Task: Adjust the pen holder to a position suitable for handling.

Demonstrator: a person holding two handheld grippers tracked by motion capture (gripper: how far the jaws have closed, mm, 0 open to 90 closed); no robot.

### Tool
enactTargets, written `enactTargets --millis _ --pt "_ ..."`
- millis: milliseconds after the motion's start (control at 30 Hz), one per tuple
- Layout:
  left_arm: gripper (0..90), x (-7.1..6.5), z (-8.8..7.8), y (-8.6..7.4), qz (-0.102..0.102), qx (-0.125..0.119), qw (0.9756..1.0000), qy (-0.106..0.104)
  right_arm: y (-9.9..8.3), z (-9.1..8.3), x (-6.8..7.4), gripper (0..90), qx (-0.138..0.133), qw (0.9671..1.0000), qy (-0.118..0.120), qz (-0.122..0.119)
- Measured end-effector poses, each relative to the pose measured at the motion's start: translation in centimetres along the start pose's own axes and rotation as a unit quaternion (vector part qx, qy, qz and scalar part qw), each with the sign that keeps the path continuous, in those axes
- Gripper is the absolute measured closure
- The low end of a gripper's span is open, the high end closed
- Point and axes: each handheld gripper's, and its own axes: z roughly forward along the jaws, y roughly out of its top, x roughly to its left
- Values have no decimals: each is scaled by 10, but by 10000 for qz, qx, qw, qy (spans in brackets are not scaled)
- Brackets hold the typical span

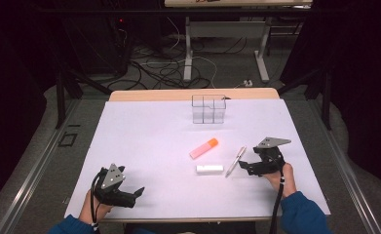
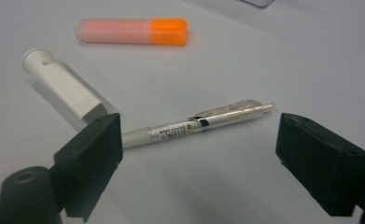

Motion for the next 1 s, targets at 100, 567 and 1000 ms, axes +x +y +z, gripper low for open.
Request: enactTargets --millis 100,567,1000 --pt "2 1 -1 0 21 51 10000 -9 1 1 -1 233 6 10000 -56 80" --pt "2 0 0 0 5 21 10000 -7 1 5 -13 580 92 9988 -374 306" --pt "2 -1 1 0 -7 -24 10000 11 4 18 -17 823 383 9963 -666 394"
